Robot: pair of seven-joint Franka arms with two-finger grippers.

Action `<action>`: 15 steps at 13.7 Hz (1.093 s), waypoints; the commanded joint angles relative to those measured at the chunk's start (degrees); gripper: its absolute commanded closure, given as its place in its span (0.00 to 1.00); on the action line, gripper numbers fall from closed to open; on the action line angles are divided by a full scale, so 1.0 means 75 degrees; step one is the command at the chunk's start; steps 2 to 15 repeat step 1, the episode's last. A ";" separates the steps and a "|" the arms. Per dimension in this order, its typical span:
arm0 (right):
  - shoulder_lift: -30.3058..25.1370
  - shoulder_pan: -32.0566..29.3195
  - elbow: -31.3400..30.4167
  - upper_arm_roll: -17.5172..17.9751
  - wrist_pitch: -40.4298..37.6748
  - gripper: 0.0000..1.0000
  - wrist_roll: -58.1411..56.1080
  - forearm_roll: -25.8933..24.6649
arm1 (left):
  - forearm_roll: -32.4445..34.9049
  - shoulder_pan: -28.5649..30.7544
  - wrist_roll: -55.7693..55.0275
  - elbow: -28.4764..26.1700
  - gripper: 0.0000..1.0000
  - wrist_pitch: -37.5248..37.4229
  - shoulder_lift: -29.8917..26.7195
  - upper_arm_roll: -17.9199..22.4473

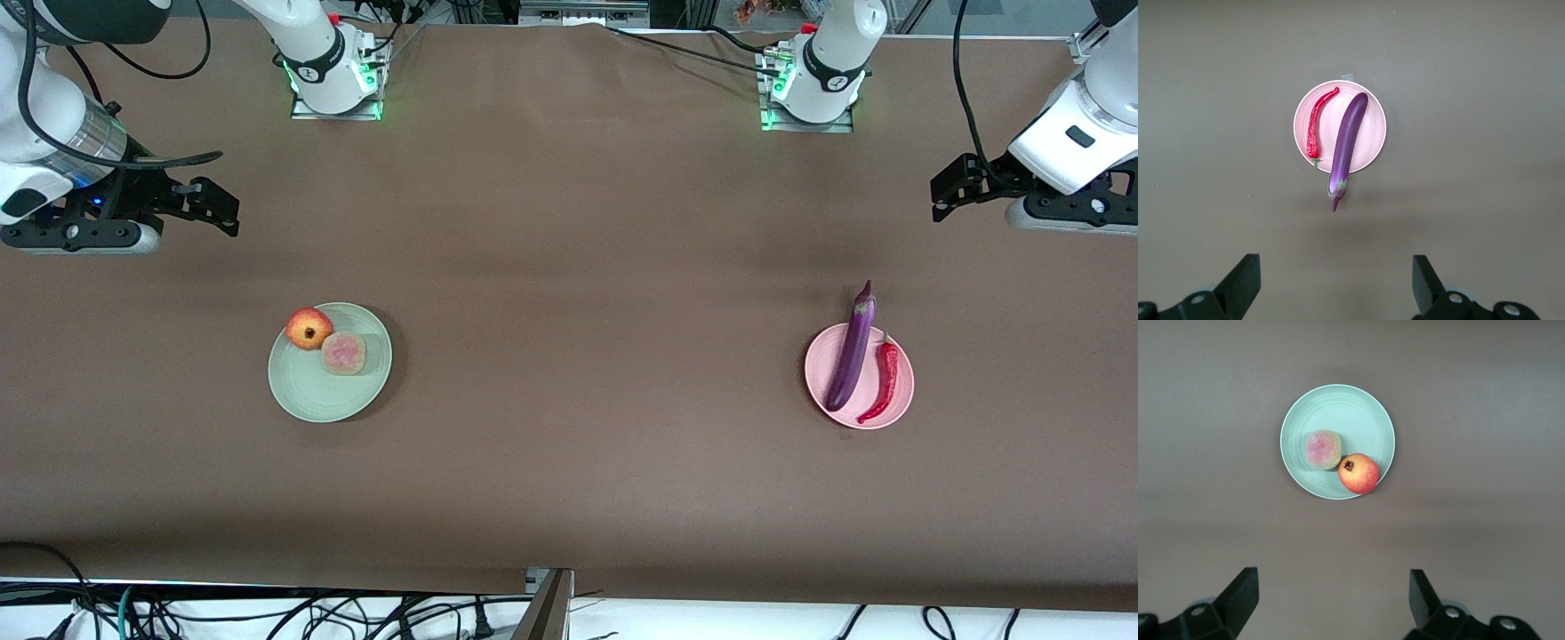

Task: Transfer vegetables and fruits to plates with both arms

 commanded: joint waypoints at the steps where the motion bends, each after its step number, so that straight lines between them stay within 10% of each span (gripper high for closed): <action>1: -0.0019 -0.0085 0.0073 0.0075 -0.0045 0.00 -0.0046 -0.0141 | -0.0072 -0.0040 0.0088 0.0199 0.00 -0.0189 -0.0025 -0.0023; 15: -0.0019 -0.0085 0.0073 0.0075 -0.0045 0.00 -0.0046 -0.0141 | -0.0072 -0.0040 0.0088 0.0199 0.00 -0.0189 -0.0025 -0.0023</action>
